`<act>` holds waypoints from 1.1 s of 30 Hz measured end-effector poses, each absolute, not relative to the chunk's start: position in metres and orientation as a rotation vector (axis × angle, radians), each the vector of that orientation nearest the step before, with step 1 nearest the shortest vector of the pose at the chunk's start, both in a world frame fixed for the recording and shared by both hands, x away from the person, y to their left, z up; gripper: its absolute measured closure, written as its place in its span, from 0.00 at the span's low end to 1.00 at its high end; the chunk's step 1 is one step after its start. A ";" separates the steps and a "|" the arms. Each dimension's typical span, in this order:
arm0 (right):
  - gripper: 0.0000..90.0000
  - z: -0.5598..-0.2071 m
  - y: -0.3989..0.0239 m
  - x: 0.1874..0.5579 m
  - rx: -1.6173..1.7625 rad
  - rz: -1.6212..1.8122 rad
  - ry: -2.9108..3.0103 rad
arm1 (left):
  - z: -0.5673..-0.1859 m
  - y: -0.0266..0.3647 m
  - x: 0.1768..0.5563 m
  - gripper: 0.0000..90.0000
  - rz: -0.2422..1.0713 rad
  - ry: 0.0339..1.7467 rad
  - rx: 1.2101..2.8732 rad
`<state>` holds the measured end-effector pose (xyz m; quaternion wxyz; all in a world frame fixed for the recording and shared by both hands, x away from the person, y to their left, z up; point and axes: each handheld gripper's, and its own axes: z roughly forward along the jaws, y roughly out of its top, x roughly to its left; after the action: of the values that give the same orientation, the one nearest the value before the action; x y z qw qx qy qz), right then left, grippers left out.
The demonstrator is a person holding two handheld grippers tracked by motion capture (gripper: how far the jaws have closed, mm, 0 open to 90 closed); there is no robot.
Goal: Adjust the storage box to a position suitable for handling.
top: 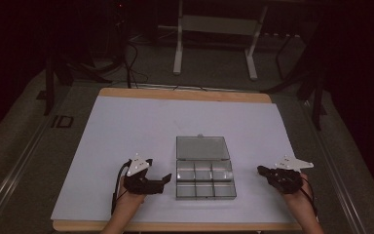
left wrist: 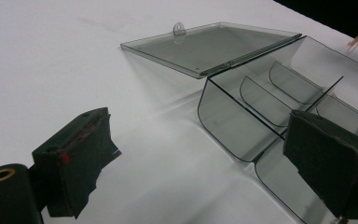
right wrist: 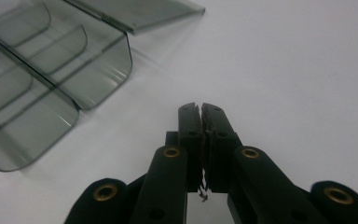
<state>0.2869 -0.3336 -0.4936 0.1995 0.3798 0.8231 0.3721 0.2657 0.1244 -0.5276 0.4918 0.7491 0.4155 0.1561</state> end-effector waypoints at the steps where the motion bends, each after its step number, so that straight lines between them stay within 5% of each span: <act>1: 0.97 -0.491 -0.334 0.286 1.056 1.042 2.297 | -0.528 0.124 0.266 0.10 0.379 1.007 1.818; 33: 0.97 -0.443 -0.289 0.275 0.866 1.204 2.332 | -0.530 0.126 0.266 0.10 0.383 1.011 1.817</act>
<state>0.2747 -0.2894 -0.4433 0.1879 0.3079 0.8288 0.4278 0.2658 0.1255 -0.5300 0.4913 0.7485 0.4166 0.1578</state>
